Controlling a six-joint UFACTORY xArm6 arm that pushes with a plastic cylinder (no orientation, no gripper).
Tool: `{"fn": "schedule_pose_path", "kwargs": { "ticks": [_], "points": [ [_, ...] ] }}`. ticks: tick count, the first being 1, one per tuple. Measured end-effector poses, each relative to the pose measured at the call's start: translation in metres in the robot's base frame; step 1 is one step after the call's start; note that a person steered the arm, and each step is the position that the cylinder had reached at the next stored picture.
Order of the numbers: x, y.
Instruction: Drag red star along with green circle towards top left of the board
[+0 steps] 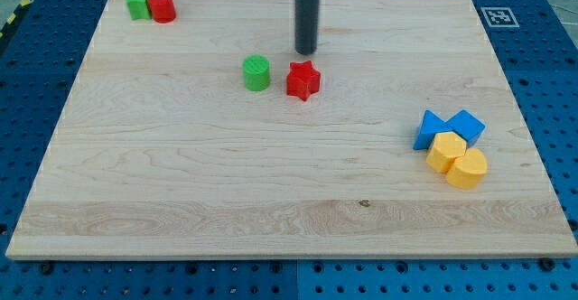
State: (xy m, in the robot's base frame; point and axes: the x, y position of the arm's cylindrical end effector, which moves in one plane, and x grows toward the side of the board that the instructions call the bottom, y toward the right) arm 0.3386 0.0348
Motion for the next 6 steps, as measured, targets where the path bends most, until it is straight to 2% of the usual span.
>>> {"fn": "schedule_pose_path", "kwargs": {
  "ticks": [2, 3, 6],
  "points": [
    [0.056, 0.041],
    [0.067, 0.031],
    [0.057, -0.04]
  ]
}}
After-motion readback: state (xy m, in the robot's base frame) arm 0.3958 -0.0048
